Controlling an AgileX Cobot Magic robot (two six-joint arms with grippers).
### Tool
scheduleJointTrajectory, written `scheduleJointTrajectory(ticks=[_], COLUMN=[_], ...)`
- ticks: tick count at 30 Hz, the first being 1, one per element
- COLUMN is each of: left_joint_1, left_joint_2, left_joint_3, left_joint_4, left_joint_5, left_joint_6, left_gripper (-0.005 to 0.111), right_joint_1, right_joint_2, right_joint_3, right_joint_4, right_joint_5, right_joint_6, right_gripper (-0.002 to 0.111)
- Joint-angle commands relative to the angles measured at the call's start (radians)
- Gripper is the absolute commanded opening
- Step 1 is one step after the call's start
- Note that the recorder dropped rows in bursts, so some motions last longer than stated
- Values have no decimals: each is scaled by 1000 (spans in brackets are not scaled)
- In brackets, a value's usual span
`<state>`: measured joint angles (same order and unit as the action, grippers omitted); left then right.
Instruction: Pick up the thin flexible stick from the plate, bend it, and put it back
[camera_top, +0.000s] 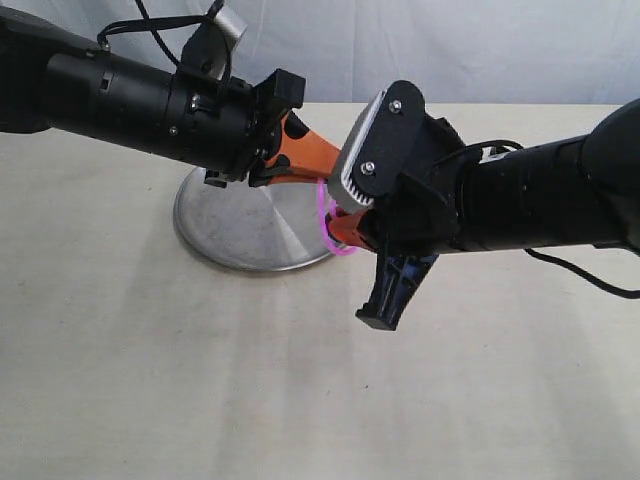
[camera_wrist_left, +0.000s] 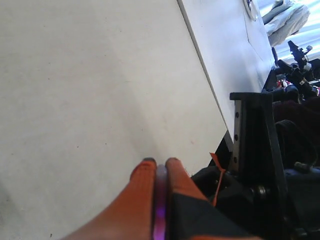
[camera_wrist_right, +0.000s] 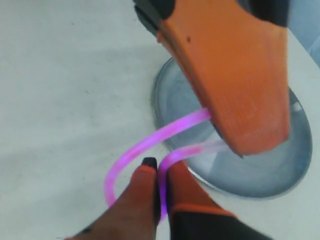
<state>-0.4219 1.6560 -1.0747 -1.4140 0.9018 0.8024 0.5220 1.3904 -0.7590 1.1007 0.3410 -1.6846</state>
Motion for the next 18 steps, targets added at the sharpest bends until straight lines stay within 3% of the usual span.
scheduleJointTrajectory(ticks=[1,9,18], left_joint_1=[-1,-1,-1], left_joint_2=[-3,-3,-3], left_joint_3=[-11,-11,-11], left_joint_4=[-133,-133,-133], left_joint_5=[-66,-66,-66], left_joint_6=[-9,-9,-9], left_gripper=[0,0,0], right_joint_1=[26,26,26], right_joint_2=[-2,-2,-2], right_joint_3=[6,6,6], right_joint_4=[-41,-41,-60], right_joint_5=[143,139,68], right_joint_6=[-163,-355,-422], right_gripper=[-1,-1,-1])
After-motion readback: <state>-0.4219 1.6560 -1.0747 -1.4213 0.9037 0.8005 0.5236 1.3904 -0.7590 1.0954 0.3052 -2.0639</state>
